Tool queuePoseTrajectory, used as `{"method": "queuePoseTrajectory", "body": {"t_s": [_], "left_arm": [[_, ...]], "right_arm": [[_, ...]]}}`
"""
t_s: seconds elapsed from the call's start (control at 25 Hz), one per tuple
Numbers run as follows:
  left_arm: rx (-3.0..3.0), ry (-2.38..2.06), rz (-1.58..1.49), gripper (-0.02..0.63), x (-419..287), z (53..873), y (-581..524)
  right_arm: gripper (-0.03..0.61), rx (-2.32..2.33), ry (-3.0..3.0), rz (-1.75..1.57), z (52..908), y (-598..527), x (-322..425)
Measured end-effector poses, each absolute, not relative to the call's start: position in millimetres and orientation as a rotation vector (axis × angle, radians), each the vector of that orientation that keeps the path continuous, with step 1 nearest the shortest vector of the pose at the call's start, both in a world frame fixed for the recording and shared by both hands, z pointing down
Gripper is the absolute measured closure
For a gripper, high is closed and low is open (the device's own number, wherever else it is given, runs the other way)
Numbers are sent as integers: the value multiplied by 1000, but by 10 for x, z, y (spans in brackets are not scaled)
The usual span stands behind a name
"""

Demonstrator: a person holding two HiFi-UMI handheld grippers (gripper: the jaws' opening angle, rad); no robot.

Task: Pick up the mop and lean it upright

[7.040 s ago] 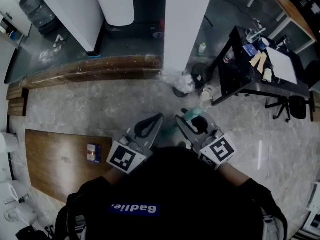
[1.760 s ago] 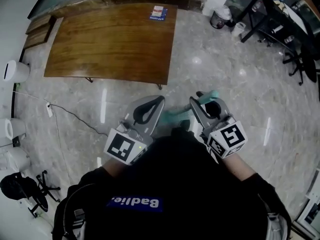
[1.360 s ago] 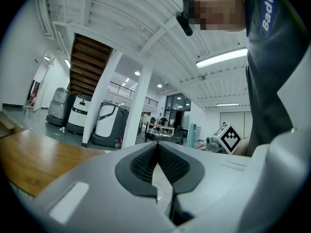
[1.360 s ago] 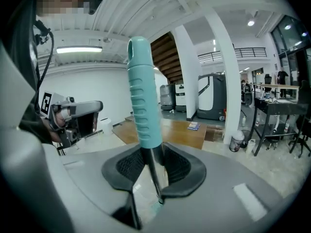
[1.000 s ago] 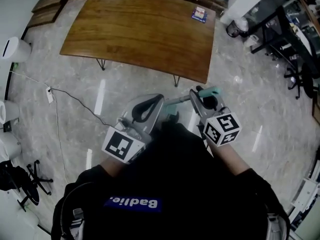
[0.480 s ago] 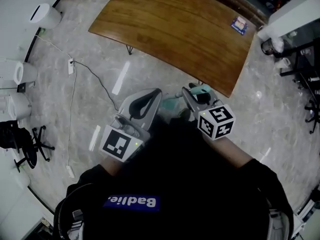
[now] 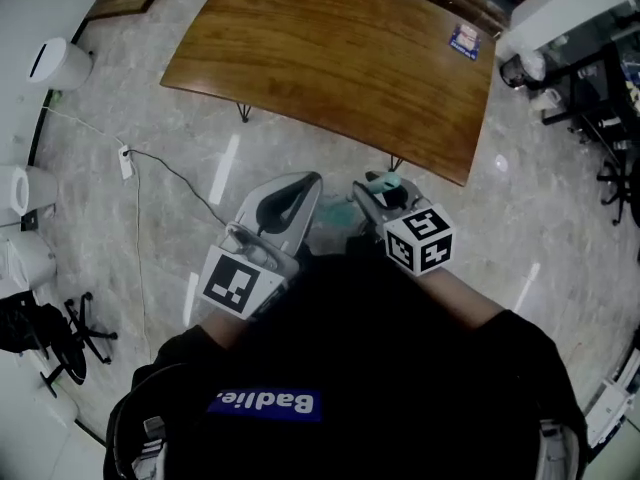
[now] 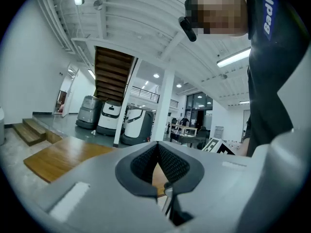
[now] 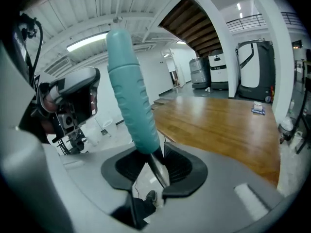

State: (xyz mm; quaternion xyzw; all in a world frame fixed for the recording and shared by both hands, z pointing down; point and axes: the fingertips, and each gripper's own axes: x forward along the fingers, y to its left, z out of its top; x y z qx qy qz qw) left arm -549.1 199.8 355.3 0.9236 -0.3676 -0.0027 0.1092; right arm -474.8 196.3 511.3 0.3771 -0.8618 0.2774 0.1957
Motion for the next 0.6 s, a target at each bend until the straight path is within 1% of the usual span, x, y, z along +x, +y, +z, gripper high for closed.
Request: {"method": "queuePoseTrajectory", "body": {"t_s": [0.28,0.6], "left_arm": [[2790,-868,-9,594,-5972,3512,1849],[2851,-846,-41,594,-5943,3353,1857]], "right_arm": [[462,1271,-2218,769,5341,2100,-4885],[469,1228,-2198,701,5622,2024,-4909]]}}
